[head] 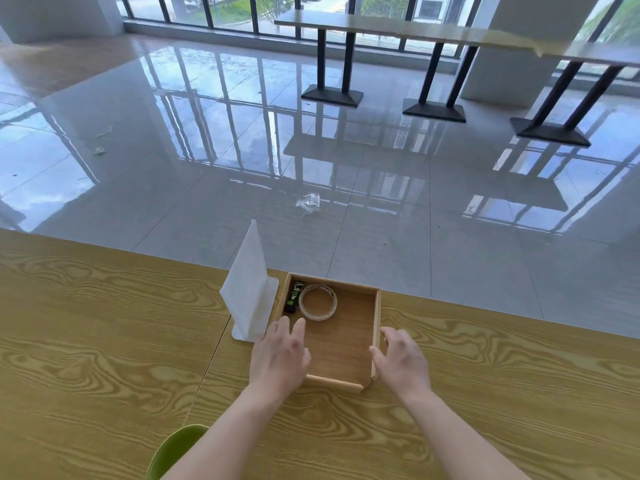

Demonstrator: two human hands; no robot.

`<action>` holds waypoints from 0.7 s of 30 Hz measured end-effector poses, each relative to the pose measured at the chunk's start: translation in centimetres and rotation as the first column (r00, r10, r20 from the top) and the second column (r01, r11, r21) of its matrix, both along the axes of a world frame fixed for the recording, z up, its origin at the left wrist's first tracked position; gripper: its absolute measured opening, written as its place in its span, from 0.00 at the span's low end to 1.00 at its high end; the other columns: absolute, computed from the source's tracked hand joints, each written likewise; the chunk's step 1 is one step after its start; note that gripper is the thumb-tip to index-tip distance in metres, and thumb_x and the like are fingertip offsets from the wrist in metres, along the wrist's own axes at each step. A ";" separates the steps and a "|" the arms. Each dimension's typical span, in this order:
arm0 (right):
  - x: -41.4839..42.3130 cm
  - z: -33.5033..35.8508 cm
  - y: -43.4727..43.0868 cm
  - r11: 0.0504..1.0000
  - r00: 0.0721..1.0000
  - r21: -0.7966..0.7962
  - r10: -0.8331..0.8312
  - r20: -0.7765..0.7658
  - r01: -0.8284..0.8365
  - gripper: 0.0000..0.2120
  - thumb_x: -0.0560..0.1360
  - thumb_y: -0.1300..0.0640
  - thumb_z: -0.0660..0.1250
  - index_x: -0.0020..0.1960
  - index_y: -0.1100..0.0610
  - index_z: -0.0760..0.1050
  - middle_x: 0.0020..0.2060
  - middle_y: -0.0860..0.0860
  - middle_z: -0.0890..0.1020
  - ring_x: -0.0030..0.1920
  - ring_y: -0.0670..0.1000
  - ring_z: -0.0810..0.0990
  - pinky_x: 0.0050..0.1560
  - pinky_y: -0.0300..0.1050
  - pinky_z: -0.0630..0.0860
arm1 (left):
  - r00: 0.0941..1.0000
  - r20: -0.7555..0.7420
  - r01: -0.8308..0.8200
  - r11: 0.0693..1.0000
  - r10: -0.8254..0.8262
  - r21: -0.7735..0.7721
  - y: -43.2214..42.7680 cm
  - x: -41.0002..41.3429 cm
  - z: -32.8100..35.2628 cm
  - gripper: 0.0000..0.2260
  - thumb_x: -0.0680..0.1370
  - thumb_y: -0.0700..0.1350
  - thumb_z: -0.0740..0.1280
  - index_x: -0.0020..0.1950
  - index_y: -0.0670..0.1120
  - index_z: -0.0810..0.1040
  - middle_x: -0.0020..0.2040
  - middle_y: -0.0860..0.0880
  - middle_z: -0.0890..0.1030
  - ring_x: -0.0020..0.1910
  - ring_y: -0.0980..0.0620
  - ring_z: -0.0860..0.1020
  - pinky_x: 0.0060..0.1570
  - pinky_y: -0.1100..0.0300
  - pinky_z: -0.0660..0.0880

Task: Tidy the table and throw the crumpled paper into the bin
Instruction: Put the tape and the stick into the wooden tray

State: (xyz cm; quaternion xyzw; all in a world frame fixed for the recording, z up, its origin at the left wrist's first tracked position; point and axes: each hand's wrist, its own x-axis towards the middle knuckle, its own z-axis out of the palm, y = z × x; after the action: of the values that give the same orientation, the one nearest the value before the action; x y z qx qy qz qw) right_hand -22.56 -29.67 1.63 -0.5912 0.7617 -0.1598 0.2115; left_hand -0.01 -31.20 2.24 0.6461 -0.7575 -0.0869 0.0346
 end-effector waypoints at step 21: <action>-3.4 4.0 15.3 0.996 0.974 0.075 -0.029 -0.226 0.047 0.26 0.78 0.44 0.63 0.72 0.52 0.64 0.64 0.53 0.73 0.62 0.56 0.70 0.61 0.51 0.71 | 0.912 0.029 0.407 0.912 -0.409 0.043 9.0 -8.7 1.7 0.31 0.79 0.58 0.59 0.79 0.49 0.56 0.77 0.42 0.62 0.77 0.43 0.58 0.74 0.41 0.58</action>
State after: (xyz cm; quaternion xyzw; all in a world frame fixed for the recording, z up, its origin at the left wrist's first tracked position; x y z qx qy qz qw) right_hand -25.94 -14.34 5.64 -0.5821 0.7976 -0.0654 0.1443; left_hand -8.69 -22.20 3.99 0.4758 -0.8745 -0.0935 -0.0101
